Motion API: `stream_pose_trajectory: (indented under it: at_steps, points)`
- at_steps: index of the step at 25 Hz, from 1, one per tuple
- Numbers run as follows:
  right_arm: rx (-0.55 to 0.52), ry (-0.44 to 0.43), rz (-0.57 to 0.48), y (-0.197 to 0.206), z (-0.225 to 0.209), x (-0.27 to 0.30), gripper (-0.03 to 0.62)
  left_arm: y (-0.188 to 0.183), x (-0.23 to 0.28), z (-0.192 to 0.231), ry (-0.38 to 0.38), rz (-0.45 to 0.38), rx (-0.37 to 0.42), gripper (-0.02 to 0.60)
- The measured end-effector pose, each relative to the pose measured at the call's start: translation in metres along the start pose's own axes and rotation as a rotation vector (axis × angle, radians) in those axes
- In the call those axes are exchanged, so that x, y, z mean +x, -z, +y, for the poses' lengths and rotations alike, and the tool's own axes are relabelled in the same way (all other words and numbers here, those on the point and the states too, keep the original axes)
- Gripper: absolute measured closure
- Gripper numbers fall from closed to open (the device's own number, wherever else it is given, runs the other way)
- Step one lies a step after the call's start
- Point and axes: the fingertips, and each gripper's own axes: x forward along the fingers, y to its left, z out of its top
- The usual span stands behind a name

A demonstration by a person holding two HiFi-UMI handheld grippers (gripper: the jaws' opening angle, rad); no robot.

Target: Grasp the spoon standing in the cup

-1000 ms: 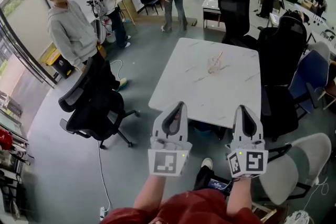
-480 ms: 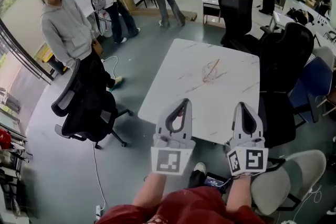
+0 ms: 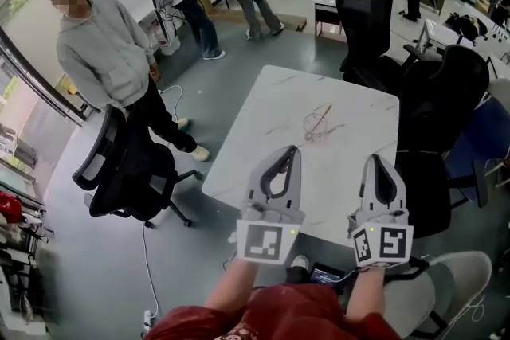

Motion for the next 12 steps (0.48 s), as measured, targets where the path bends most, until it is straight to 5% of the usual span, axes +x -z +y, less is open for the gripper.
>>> stream_pose_trajectory:
  at_steps: [12]
  points:
    - [0.009,-0.001,0.001,0.007,-0.020,0.028,0.582,0.013,0.035,0.000,0.007,0.010,-0.009,0.572]
